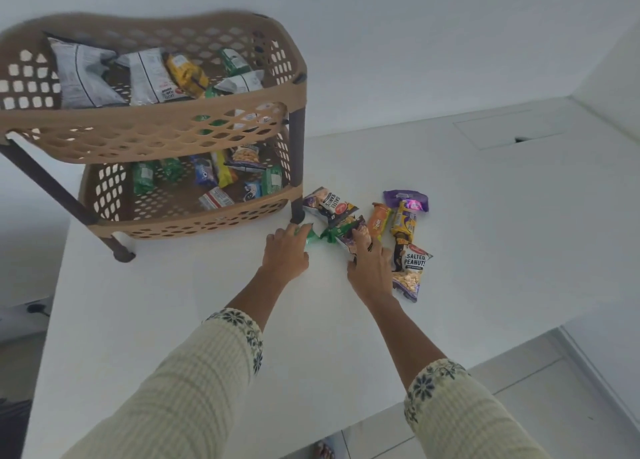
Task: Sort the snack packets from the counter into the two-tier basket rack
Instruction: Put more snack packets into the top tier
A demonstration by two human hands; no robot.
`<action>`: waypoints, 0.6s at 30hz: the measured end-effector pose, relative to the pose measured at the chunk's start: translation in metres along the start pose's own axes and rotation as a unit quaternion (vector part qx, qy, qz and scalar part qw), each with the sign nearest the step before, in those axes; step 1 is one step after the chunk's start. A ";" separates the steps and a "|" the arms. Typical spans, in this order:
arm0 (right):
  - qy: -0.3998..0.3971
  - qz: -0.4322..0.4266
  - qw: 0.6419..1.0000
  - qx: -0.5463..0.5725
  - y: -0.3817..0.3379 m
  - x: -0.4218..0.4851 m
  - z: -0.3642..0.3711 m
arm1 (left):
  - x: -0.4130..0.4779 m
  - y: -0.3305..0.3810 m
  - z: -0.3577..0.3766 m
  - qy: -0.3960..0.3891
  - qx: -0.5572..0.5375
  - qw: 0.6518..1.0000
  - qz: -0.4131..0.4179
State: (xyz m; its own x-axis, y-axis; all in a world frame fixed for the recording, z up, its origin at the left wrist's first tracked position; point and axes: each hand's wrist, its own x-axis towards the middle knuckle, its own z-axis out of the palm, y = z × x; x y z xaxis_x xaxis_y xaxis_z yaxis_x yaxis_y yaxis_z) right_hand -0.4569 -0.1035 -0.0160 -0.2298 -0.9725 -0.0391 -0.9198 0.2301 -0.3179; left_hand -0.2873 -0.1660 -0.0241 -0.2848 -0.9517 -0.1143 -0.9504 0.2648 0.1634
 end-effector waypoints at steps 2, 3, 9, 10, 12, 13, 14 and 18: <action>-0.001 -0.012 1.000 -0.012 -0.004 0.000 0.002 | -0.006 0.002 -0.002 0.028 0.006 0.999 -0.017; -0.001 -0.017 1.000 -0.014 -0.006 -0.001 0.004 | -0.010 0.002 -0.002 0.028 0.011 0.999 -0.025; -0.014 -0.038 0.999 -0.027 -0.032 -0.004 0.014 | -0.038 -0.010 0.002 0.022 -0.033 0.996 -0.079; -0.018 -0.042 0.999 -0.024 -0.035 -0.007 0.015 | -0.042 -0.012 0.003 0.017 -0.057 0.994 -0.089; -0.026 -0.057 0.998 -0.009 -0.047 -0.011 0.017 | -0.052 -0.023 0.001 0.011 -0.105 0.987 -0.118; -0.030 -0.055 0.998 0.009 -0.048 -0.012 0.019 | -0.055 -0.025 0.004 0.008 -0.124 0.984 -0.130; -0.026 -0.055 0.998 0.032 -0.052 -0.014 0.021 | -0.059 -0.029 0.005 0.012 -0.139 0.980 -0.142; 0.006 -0.088 0.991 0.101 -0.076 -0.021 0.018 | -0.081 -0.051 -0.012 0.081 -0.192 0.960 -0.185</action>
State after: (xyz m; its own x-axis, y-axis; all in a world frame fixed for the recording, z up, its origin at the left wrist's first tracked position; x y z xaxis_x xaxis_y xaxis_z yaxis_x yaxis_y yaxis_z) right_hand -0.3768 -0.1016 -0.0082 -0.0758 -0.9961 0.0457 -0.8640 0.0427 -0.5017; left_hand -0.2142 -0.1040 -0.0119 0.1173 -0.9895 -0.0846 -0.8578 -0.1438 0.4935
